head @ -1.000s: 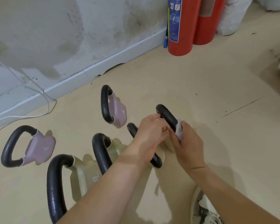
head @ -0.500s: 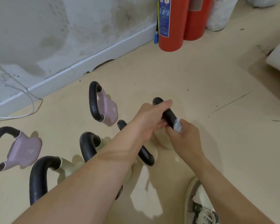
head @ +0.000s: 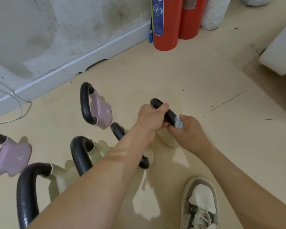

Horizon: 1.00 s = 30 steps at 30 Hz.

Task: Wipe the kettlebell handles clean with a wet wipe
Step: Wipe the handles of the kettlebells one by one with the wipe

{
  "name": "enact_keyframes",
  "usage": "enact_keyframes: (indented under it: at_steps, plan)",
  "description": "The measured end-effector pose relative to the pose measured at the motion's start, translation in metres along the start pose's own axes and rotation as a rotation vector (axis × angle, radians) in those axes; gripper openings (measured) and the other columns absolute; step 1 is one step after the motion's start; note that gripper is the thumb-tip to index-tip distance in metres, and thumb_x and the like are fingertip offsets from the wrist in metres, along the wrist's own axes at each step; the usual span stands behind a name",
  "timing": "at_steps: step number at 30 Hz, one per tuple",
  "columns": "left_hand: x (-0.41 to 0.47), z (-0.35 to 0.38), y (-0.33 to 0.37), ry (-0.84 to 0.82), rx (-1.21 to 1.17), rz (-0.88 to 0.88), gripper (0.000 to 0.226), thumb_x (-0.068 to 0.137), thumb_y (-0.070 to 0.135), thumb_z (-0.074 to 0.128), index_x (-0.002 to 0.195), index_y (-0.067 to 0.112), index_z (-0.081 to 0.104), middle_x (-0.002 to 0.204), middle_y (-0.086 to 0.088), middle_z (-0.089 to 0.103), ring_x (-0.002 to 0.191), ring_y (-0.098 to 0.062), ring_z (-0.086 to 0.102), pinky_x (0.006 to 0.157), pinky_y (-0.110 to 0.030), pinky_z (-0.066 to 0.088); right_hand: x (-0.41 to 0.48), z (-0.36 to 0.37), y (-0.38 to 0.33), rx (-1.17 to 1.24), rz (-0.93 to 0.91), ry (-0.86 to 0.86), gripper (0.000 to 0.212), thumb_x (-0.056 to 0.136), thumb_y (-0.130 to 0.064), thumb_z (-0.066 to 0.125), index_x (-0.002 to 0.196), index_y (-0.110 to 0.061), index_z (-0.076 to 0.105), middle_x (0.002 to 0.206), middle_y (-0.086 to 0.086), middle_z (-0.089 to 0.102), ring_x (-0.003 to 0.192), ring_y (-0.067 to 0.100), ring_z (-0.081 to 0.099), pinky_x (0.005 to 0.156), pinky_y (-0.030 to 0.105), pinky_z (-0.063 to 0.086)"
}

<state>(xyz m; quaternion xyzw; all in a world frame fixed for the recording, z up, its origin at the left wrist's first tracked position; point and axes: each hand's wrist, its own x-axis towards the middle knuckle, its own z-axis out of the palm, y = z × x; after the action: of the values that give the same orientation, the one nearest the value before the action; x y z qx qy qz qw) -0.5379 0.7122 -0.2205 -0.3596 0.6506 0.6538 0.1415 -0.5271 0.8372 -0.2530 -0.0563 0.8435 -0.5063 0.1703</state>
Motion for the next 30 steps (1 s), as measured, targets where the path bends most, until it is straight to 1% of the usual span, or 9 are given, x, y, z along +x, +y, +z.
enact_keyframes:
  at_steps: [5, 8, 10, 14, 16, 19, 23, 26, 30]
  plan:
    - [-0.002, 0.004, 0.003, -0.036, 0.016, 0.008, 0.035, 0.092, 0.029, 0.063, 0.102, -0.004, 0.065, 0.100, -0.017, 0.071, 0.084, -0.025, 0.072, 0.067, -0.029, 0.060, -0.005, -0.011, -0.004, 0.027, 0.055, -0.081, 0.029, 0.088, -0.016, 0.063, 0.071, -0.011, 0.040, 0.061, -0.004, 0.038, 0.049, 0.003, 0.033, 0.048, 0.013, 0.029]
    - [-0.012, -0.003, -0.002, -0.016, 0.049, 0.022, 0.026, 0.097, 0.028, 0.052, 0.104, 0.007, 0.067, 0.102, -0.010, 0.069, 0.090, -0.021, 0.068, 0.069, -0.030, 0.059, -0.014, -0.022, -0.019, 0.163, 0.113, -0.240, 0.028, 0.088, -0.034, 0.066, 0.096, -0.010, 0.054, 0.077, -0.004, 0.046, 0.066, 0.004, 0.044, 0.064, 0.017, 0.036]
    - [-0.020, -0.008, -0.010, -0.039, 0.000, -0.004, 0.024, 0.095, 0.021, 0.049, 0.114, 0.017, 0.063, 0.113, -0.008, 0.066, 0.100, -0.020, 0.064, 0.077, -0.033, 0.058, -0.017, -0.033, -0.028, 0.236, 0.131, -0.278, 0.026, 0.091, -0.027, 0.059, 0.113, -0.014, 0.058, 0.084, -0.002, 0.052, 0.076, 0.010, 0.050, 0.073, 0.027, 0.041]
    - [-0.041, -0.004, -0.022, -0.026, 0.002, 0.057, 0.039, 0.085, 0.009, 0.053, 0.118, 0.030, 0.056, 0.111, 0.003, 0.060, 0.104, -0.015, 0.060, 0.087, -0.033, 0.055, -0.016, -0.049, -0.024, 0.134, 0.157, -0.106, 0.022, 0.083, -0.005, 0.043, 0.095, 0.006, 0.058, 0.084, 0.025, 0.061, 0.073, 0.032, 0.056, 0.079, 0.052, 0.052]
    - [-0.053, 0.004, -0.024, 0.086, 0.107, 0.254, 0.029, 0.085, 0.010, 0.057, 0.103, 0.033, 0.058, 0.096, 0.008, 0.059, 0.088, -0.008, 0.059, 0.078, -0.022, 0.051, -0.016, -0.052, -0.024, -0.002, 0.105, -0.082, 0.025, 0.082, -0.007, 0.042, 0.098, -0.006, 0.062, 0.090, 0.020, 0.063, 0.080, 0.036, 0.057, 0.079, 0.048, 0.051]
    - [-0.063, 0.017, -0.029, -0.002, 0.191, 0.381, 0.013, 0.085, 0.025, 0.067, 0.093, 0.033, 0.059, 0.084, 0.011, 0.063, 0.074, -0.001, 0.059, 0.066, -0.020, 0.048, -0.013, -0.055, -0.035, -0.070, 0.037, -0.224, 0.038, 0.086, 0.001, 0.040, 0.116, -0.016, 0.056, 0.108, 0.003, 0.065, 0.098, 0.023, 0.060, 0.082, 0.034, 0.048]
    - [-0.054, 0.018, -0.034, 0.047, 0.323, 0.432, 0.008, 0.087, 0.031, 0.067, 0.084, 0.031, 0.060, 0.077, 0.012, 0.064, 0.069, 0.000, 0.058, 0.061, -0.016, 0.044, 0.003, -0.049, -0.042, -0.222, -0.046, -0.146, 0.023, 0.083, 0.006, 0.038, 0.071, -0.013, 0.041, 0.069, 0.004, 0.044, 0.065, 0.022, 0.041, 0.058, 0.030, 0.034]
    - [-0.046, 0.009, -0.031, 0.065, 0.274, 0.385, 0.009, 0.086, 0.025, 0.070, 0.077, 0.026, 0.069, 0.075, 0.008, 0.070, 0.071, -0.006, 0.065, 0.068, -0.022, 0.052, 0.011, -0.051, -0.033, -0.268, -0.003, 0.001, 0.020, 0.084, -0.004, 0.050, 0.065, -0.005, 0.056, 0.058, -0.001, 0.045, 0.053, 0.013, 0.037, 0.051, 0.023, 0.031]
    - [-0.031, -0.007, -0.018, 0.092, 0.015, 0.222, 0.013, 0.090, 0.015, 0.066, 0.082, 0.024, 0.074, 0.082, 0.006, 0.074, 0.081, -0.011, 0.069, 0.067, -0.020, 0.050, 0.012, -0.055, -0.018, -0.293, 0.177, -0.080, 0.035, 0.088, -0.021, 0.058, 0.061, 0.001, 0.050, 0.058, 0.005, 0.033, 0.053, 0.018, 0.027, 0.051, 0.027, 0.025]
